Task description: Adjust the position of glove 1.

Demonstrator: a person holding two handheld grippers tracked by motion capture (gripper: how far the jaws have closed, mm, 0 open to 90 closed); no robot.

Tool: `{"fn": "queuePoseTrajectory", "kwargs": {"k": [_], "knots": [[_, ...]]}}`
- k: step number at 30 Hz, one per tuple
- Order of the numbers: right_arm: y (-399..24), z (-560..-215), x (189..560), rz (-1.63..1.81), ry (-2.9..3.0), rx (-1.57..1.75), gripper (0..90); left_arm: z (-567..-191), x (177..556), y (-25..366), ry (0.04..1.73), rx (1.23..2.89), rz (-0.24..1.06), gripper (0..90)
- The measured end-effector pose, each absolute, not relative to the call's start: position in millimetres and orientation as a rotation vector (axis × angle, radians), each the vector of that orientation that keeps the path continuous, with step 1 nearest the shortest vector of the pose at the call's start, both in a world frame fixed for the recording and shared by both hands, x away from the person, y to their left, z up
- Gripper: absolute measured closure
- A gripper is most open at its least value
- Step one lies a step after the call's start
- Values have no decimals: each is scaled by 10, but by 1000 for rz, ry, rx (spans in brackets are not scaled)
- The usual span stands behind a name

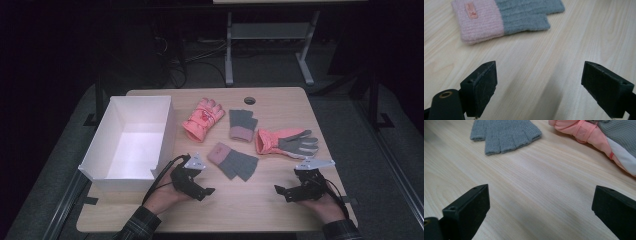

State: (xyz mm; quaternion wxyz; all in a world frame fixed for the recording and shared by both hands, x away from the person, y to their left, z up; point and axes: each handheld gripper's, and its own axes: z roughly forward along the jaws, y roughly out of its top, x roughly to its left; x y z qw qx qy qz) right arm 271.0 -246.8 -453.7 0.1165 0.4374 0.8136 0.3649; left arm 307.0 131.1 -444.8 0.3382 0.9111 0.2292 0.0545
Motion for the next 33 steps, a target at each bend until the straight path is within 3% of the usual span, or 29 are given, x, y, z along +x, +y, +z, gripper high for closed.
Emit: {"fn": "queuePoseTrajectory", "kwargs": {"k": [6,12,13,14,18,19,20,21,33], "knots": [[-2515,-4499,2692,1106,2353,1287,11,-4364,3076,1300,612,2329,123,145],[-2548,-4488,2681,1119,2343,1300,11,-4333,3072,1318,624,2289,136,402],[-2548,-4488,2681,1119,2343,1300,11,-4324,3077,1326,625,2292,124,402],[-2558,-4494,2678,1118,2346,1300,11,-4308,3099,1317,638,2267,121,525],[-2571,-4491,2680,1119,2349,1298,11,-4294,3134,1266,636,2270,110,755],[-2571,-4491,2680,1119,2349,1298,11,-4291,3146,1246,634,2277,122,755],[-2559,-4482,2671,1115,2348,1288,11,-4288,3170,1212,631,2289,125,863],[-2556,-4483,2673,1114,2351,1280,11,-4288,3170,1212,631,2289,125,894],[-2494,-4510,2646,1100,2371,1269,11,-4291,3497,1051,682,2274,179,897]]}}
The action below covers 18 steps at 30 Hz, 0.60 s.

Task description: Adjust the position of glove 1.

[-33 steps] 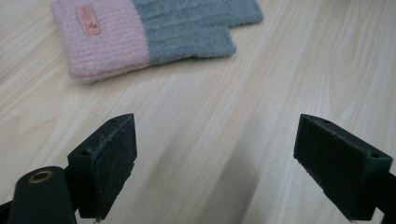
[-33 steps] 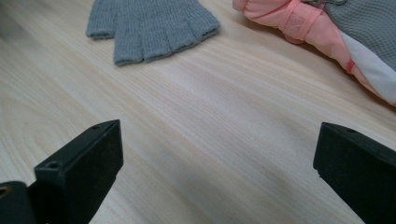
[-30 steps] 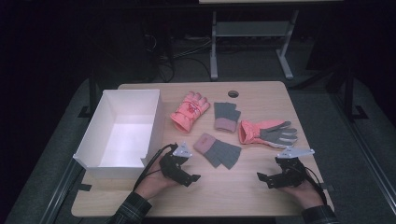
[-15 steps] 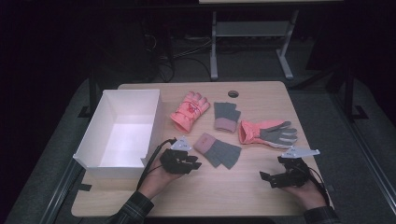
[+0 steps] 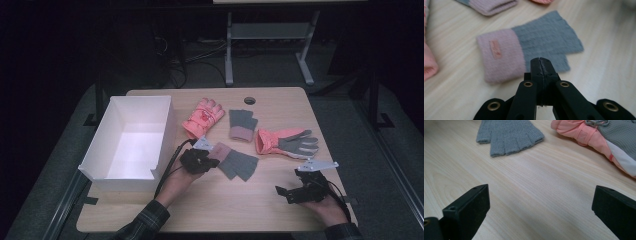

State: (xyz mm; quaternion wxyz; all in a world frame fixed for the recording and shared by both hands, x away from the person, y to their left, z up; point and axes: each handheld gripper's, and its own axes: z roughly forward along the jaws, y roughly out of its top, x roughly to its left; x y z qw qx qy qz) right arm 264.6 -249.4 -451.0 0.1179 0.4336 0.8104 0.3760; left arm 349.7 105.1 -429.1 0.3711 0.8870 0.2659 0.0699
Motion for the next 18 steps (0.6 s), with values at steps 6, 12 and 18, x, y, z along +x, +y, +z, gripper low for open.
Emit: {"fn": "queuePoseTrajectory", "kwargs": {"k": [6,12,18], "knots": [[-2541,-4519,2654,1115,2348,1276,11,-4313,3734,938,716,2262,219,896],[-2564,-4526,2644,1123,2350,1297,11,-4364,3894,928,775,2250,225,896],[-2586,-4513,2629,1130,2350,1287,11,-4465,3974,945,803,2289,213,897]]}}
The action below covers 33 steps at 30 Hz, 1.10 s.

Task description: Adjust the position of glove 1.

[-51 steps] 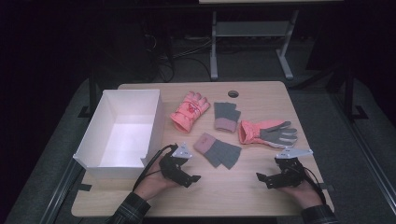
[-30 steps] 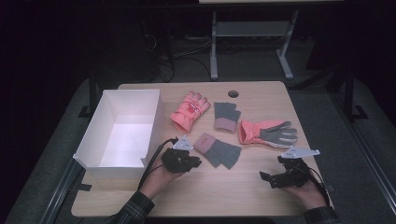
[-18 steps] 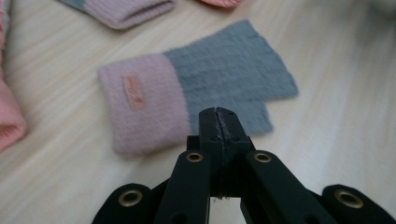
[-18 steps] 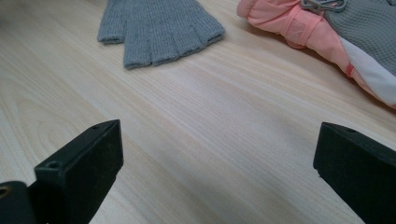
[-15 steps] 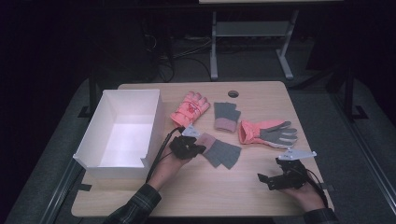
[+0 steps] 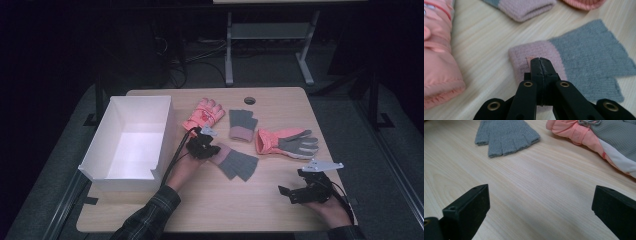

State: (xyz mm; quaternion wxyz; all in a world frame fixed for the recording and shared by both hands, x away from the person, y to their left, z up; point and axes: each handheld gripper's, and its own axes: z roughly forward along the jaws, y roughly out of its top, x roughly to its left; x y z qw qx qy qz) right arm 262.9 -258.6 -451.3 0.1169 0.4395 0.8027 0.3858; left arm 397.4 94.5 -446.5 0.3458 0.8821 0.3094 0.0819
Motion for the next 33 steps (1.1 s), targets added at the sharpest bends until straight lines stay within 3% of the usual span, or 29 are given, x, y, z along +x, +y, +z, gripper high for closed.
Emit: {"fn": "queuePoseTrajectory", "kwargs": {"k": [33], "knots": [[-2558,-4491,2662,1099,2346,1273,12,-4429,3581,972,730,2404,40,897]]}}
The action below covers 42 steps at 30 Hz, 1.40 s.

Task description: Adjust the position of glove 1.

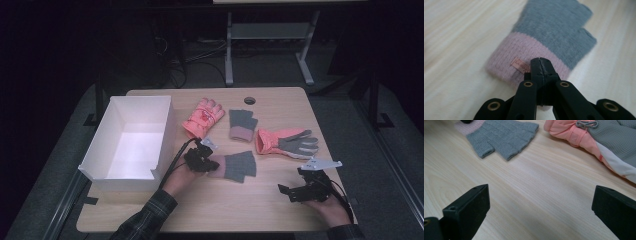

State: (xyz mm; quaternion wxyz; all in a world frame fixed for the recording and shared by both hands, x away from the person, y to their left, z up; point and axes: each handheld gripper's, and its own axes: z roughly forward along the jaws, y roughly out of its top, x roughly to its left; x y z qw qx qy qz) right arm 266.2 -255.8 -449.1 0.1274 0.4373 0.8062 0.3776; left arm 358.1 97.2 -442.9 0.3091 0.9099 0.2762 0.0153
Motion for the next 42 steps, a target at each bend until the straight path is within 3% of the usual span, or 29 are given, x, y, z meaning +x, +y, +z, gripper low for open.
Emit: {"fn": "queuePoseTrajectory", "kwargs": {"k": [12,20,23,33,36,39,40,42], "knots": [[-2539,-4495,2676,1100,2346,1272,11,-4403,3310,923,660,2418,-55,897],[-2533,-4488,2669,1105,2345,1264,11,-4328,3397,907,627,2393,25,896],[-2527,-4497,2674,1101,2348,1271,11,-4341,3452,887,638,2377,47,792],[-2545,-4508,2687,1106,2341,1288,12,-4481,3566,639,584,2414,89,652],[-2546,-4509,2687,1108,2341,1290,12,-4548,3583,627,598,2406,85,668],[-2549,-4509,2682,1105,2342,1287,12,-4552,3606,643,616,2395,54,780],[-2548,-4507,2678,1104,2340,1287,11,-4548,3601,646,630,2392,41,855],[-2546,-4503,2677,1105,2338,1292,11,-4534,3583,637,645,2382,28,869]]}}
